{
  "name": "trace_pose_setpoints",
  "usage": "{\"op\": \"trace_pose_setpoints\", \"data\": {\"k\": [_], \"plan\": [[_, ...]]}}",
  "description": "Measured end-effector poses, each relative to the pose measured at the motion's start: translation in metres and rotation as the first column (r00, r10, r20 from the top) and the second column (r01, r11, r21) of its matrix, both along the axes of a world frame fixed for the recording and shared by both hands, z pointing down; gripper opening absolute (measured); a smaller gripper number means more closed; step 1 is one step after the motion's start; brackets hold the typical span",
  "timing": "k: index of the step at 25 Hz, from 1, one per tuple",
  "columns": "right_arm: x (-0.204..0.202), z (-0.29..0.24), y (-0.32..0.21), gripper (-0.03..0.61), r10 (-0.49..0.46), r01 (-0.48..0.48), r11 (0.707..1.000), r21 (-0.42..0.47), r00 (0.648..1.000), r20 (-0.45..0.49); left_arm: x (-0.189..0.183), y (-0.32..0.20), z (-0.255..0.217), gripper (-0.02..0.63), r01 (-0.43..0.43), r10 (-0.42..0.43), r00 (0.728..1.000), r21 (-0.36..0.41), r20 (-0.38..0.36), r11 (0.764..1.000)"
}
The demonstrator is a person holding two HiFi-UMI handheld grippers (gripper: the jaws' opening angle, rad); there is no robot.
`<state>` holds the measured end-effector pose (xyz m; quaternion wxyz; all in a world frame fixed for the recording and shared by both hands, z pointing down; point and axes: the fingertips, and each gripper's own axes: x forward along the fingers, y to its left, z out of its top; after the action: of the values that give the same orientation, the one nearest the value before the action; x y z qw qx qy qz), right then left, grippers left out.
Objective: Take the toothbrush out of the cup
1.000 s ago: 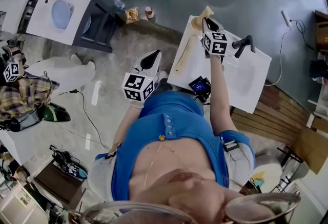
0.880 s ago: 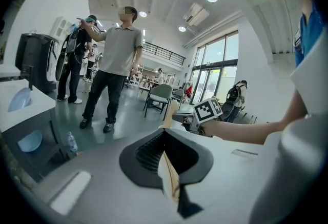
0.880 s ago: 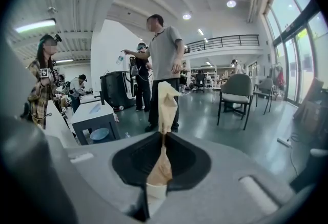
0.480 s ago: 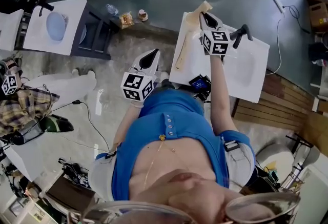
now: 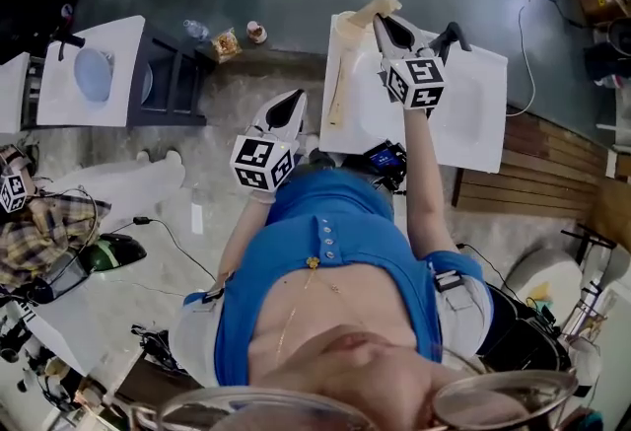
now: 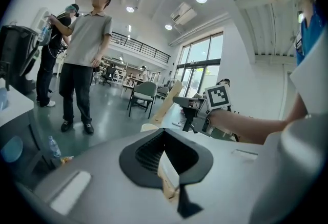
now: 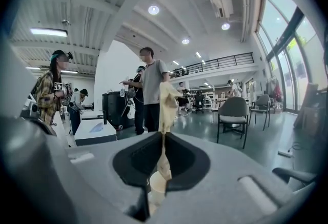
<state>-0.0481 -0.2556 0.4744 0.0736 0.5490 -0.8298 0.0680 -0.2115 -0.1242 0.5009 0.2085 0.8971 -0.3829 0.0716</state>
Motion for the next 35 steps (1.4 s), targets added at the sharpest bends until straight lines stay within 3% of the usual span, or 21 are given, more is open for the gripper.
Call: {"op": "trace_pose_setpoints", "data": {"k": [11,35], "plan": [[0.029,-0.020,0.033,0.018,-0.057,0.057,0.998,0.017,0.998,0.025,0.050,0.002,-0.003,0.002,-0.022,0.022,1.000,-0.003,0.014,1.000],[0.186,-0.034,0.125,0.015,-0.179,0.183,0.981,-0.058,0.981,0.074,0.230,0.051,-0.016,0.002,-0.002,0.002,1.000,0.001,-0.003,1.000]]}}
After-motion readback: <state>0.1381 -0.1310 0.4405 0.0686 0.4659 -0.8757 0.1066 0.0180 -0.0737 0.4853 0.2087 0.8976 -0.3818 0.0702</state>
